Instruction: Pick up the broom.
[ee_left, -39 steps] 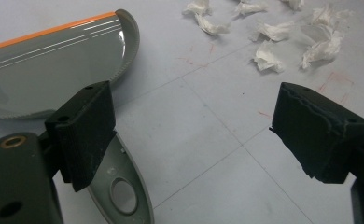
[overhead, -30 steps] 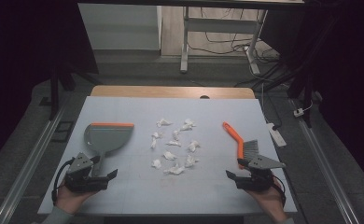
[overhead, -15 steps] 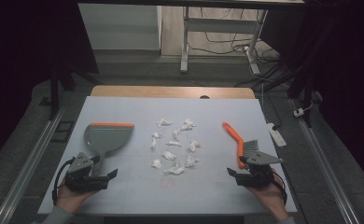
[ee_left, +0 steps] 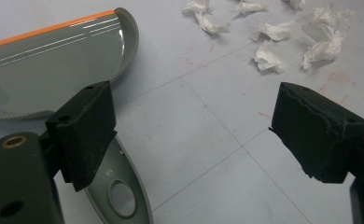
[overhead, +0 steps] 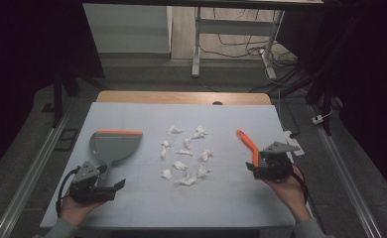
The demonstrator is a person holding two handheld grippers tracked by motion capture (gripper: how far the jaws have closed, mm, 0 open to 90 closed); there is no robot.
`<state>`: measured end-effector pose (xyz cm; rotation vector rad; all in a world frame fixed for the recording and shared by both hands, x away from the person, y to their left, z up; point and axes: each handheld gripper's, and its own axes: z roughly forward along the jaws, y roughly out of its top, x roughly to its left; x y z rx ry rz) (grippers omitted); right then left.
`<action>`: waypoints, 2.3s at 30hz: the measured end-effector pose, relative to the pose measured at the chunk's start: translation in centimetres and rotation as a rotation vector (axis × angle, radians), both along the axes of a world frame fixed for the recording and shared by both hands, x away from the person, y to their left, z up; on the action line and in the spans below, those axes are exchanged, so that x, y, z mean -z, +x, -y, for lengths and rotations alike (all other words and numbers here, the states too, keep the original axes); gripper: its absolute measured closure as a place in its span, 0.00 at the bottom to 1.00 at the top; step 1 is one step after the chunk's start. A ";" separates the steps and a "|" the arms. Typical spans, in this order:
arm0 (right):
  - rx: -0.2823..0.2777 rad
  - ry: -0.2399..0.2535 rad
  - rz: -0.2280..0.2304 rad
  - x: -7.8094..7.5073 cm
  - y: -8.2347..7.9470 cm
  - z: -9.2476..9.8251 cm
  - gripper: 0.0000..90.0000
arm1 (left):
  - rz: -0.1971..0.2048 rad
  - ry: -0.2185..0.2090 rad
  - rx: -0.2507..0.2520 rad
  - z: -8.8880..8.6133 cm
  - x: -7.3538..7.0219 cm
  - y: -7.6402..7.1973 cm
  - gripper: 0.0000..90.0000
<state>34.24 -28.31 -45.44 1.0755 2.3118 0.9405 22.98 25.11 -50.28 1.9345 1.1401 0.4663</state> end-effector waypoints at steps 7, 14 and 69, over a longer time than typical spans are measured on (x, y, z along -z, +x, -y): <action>0.049 -0.081 -0.077 -1.3 4.9 0.0 0.36 | 0.000 -0.003 0.007 0.0 0.1 0.0 0.16; 0.057 -0.170 -0.249 0.0 8.9 -0.5 0.36 | -0.002 0.003 0.018 0.3 0.2 0.2 0.16; 0.109 -0.066 -0.394 -1.8 11.5 -0.6 0.78 | 0.008 0.007 0.020 0.3 0.1 0.2 0.17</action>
